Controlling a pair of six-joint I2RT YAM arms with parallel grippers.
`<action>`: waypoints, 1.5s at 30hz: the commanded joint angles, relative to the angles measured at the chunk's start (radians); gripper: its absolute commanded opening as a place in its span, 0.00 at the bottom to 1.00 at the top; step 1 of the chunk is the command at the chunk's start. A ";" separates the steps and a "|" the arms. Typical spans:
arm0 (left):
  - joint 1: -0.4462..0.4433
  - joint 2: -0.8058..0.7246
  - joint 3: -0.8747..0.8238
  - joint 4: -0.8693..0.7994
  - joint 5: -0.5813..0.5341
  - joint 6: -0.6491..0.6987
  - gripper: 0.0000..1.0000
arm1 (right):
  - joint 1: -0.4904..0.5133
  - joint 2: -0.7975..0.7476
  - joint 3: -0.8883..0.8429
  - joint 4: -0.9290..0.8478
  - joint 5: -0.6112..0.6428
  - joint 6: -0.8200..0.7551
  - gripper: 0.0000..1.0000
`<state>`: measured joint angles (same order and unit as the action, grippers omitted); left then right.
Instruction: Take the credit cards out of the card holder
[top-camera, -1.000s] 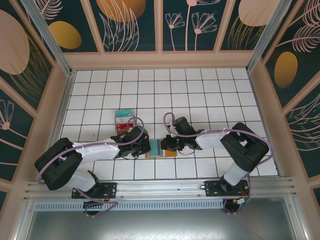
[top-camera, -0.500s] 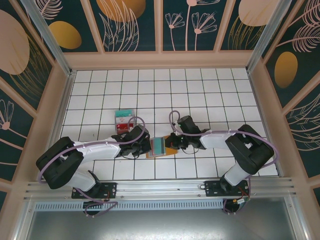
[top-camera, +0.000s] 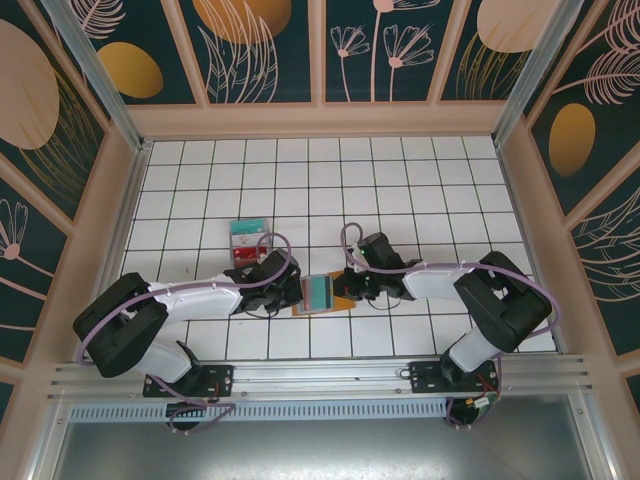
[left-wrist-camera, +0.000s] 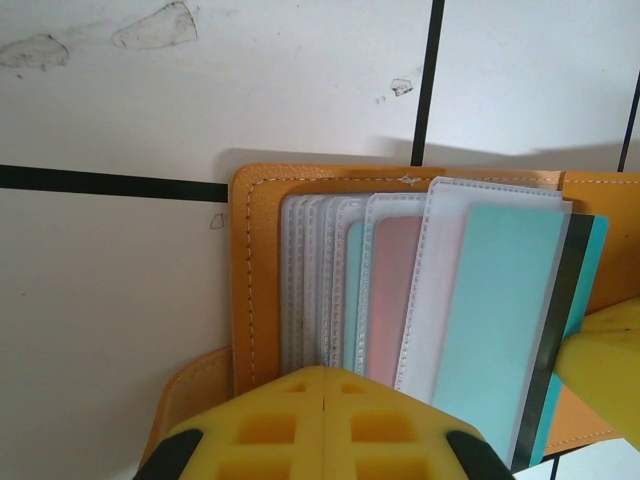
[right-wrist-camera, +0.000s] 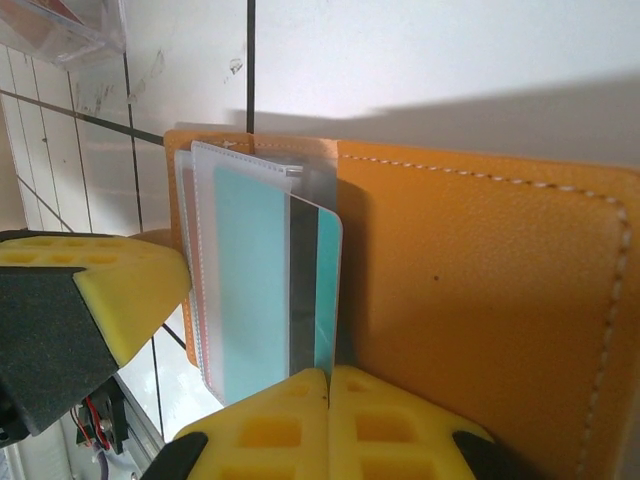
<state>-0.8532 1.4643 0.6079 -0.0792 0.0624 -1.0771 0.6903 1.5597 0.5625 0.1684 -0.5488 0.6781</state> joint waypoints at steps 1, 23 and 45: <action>-0.007 0.031 -0.008 -0.082 -0.018 -0.003 0.00 | -0.020 -0.038 -0.035 -0.069 0.000 -0.038 0.00; -0.007 0.020 0.009 -0.100 -0.026 0.019 0.00 | -0.137 -0.224 -0.075 -0.201 -0.037 -0.113 0.00; 0.035 -0.253 0.181 -0.085 -0.112 -0.037 0.63 | -0.208 -0.381 0.138 -0.182 -0.141 -0.094 0.00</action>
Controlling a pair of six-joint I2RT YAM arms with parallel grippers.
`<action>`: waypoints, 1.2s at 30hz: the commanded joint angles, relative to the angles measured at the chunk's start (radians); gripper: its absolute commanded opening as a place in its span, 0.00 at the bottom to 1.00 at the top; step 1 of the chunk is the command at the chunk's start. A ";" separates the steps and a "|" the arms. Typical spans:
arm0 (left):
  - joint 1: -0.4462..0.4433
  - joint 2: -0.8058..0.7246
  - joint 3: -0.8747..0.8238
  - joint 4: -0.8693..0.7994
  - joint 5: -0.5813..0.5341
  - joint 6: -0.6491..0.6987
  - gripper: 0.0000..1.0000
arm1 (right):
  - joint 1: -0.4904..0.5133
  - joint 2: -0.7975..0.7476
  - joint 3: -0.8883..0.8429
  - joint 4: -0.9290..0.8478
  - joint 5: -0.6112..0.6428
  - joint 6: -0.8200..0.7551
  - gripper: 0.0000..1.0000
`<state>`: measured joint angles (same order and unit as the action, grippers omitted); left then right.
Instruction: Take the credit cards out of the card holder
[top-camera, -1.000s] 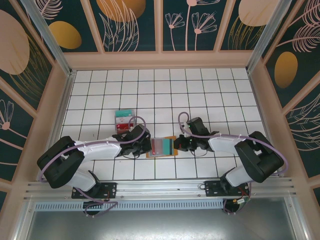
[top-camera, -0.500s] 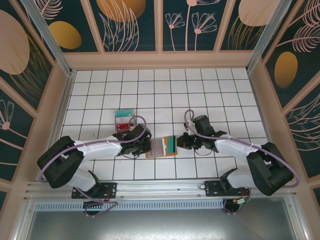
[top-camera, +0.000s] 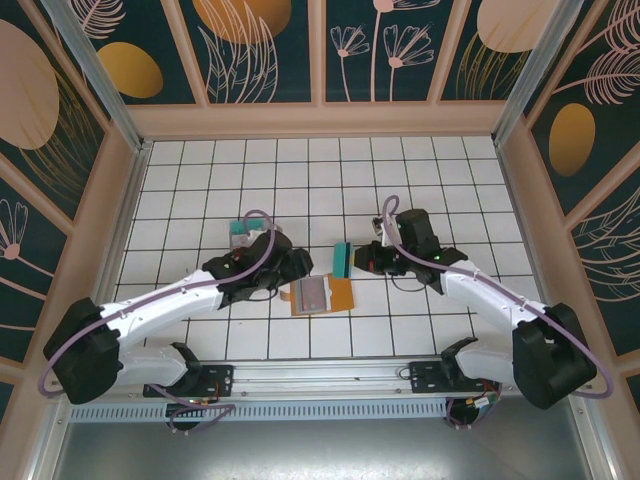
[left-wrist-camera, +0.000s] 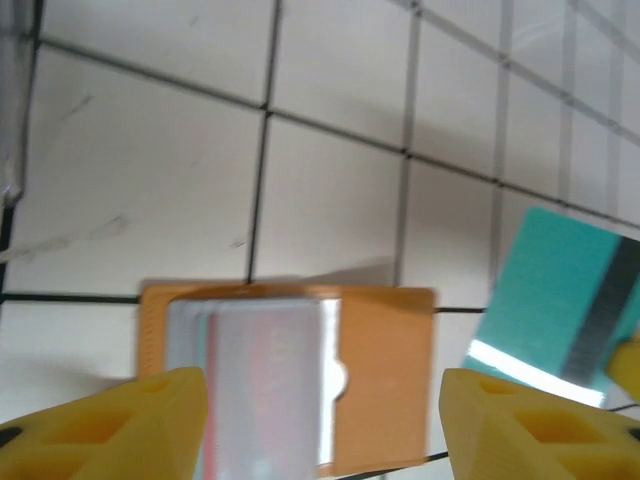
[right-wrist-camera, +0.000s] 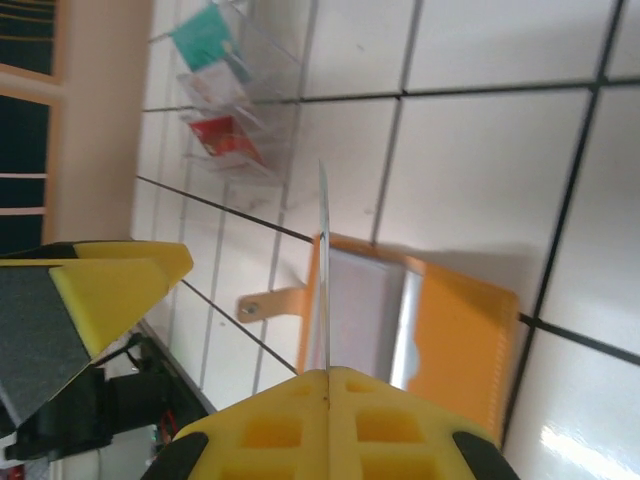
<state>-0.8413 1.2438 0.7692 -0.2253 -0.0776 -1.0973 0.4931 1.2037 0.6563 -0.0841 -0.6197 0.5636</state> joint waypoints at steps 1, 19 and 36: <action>0.040 -0.048 0.006 0.106 0.064 -0.020 0.61 | -0.017 -0.024 0.049 0.101 -0.095 0.034 0.00; 0.135 -0.102 -0.164 0.625 0.384 -0.136 0.35 | -0.033 0.012 -0.026 0.517 -0.375 0.239 0.00; 0.135 -0.107 -0.151 0.631 0.381 -0.133 0.31 | -0.044 0.048 -0.025 0.492 -0.338 0.222 0.00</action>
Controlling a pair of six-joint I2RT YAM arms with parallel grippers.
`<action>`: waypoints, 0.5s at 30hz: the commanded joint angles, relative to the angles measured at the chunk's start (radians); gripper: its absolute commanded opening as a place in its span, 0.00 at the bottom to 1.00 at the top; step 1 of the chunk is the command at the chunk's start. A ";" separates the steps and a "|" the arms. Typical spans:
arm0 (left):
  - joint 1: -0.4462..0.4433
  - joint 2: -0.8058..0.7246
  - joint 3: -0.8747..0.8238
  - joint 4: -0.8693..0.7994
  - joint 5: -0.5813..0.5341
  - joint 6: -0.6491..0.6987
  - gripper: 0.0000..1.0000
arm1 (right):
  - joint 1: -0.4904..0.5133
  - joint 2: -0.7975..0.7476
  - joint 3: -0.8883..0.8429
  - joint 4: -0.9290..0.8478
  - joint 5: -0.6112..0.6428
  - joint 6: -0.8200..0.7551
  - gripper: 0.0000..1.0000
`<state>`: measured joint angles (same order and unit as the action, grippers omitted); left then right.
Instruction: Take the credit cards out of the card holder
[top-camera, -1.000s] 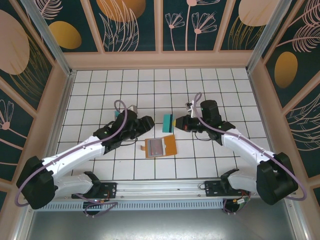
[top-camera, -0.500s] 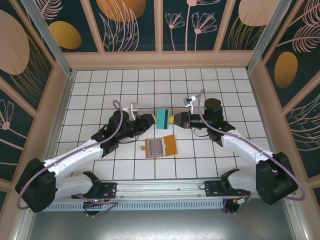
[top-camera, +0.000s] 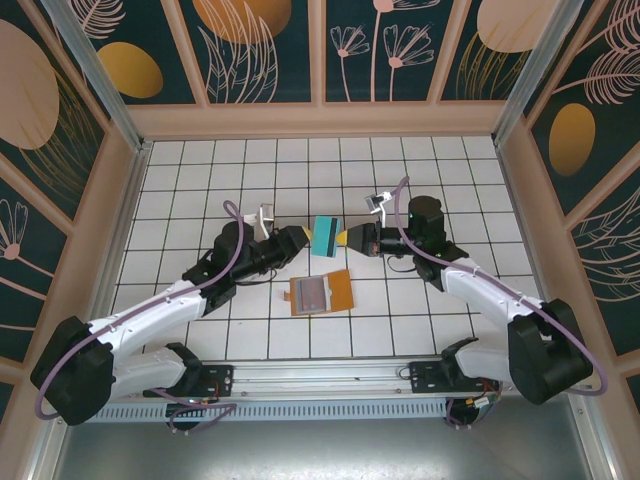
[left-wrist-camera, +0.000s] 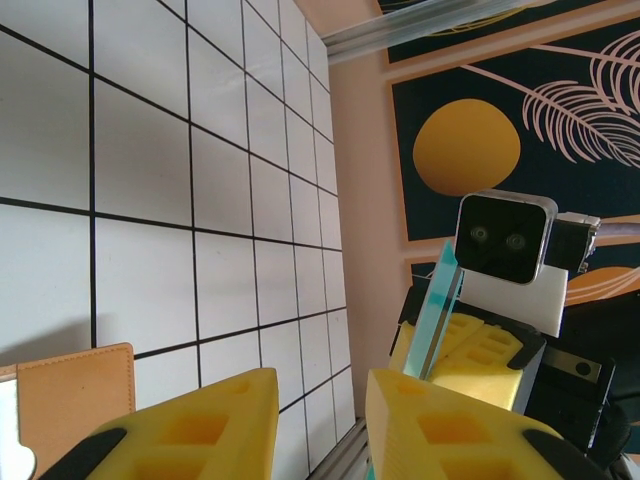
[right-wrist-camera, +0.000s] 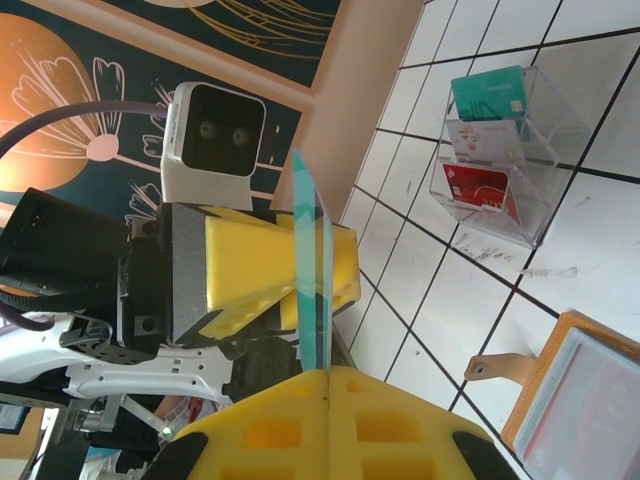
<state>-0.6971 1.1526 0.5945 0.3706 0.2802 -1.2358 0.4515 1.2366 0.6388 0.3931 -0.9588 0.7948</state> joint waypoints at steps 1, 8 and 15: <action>-0.008 -0.019 0.022 0.027 0.013 0.008 0.32 | -0.007 0.015 -0.010 0.023 0.000 -0.004 0.00; 0.001 -0.047 0.016 -0.027 -0.040 0.008 0.32 | -0.016 0.020 -0.005 0.023 -0.006 -0.005 0.00; 0.007 -0.044 0.019 -0.016 -0.042 0.011 0.32 | -0.017 0.027 -0.007 0.045 -0.019 0.007 0.00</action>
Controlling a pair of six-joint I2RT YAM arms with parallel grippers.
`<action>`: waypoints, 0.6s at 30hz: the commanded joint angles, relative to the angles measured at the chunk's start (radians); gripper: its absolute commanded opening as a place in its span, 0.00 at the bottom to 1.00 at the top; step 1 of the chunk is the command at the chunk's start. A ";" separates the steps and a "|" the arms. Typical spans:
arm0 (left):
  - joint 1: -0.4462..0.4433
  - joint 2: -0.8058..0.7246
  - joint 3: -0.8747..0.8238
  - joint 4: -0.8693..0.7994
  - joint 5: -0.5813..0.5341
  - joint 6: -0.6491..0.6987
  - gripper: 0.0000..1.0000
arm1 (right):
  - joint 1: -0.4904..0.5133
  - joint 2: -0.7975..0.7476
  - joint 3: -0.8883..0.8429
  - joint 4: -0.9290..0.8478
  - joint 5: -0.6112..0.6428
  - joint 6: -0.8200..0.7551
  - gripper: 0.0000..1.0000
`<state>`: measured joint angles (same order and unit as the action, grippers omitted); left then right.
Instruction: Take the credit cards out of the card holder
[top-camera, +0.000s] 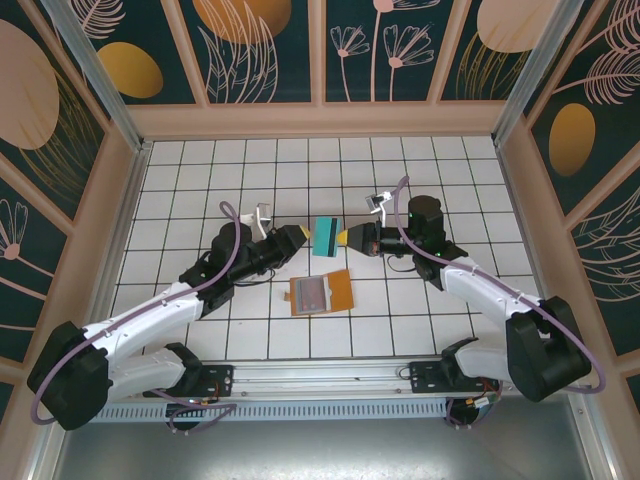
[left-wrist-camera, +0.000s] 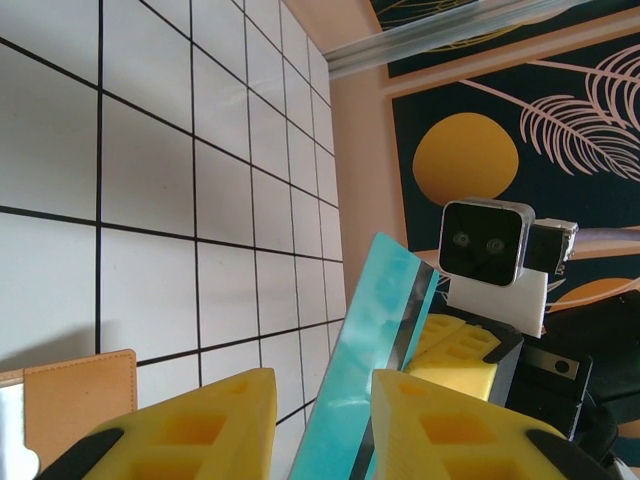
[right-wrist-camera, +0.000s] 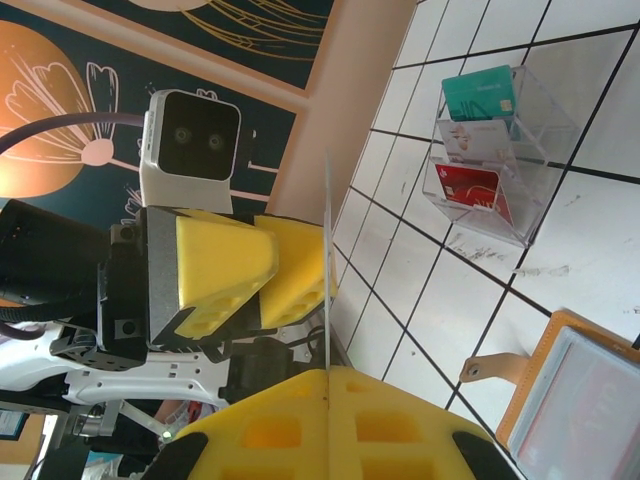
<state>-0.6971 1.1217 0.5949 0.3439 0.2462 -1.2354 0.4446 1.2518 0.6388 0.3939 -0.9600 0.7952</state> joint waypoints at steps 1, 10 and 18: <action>0.006 -0.006 0.019 0.028 0.007 0.009 0.32 | -0.009 0.013 -0.007 0.049 -0.024 0.010 0.00; 0.006 0.047 0.026 0.104 0.097 0.007 0.31 | 0.011 0.019 -0.008 0.084 -0.054 0.019 0.00; 0.006 0.053 0.023 0.155 0.126 0.007 0.21 | 0.021 0.035 -0.008 0.095 -0.071 0.017 0.00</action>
<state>-0.6930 1.1725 0.5964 0.4229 0.3389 -1.2339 0.4553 1.2774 0.6388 0.4320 -0.9955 0.8116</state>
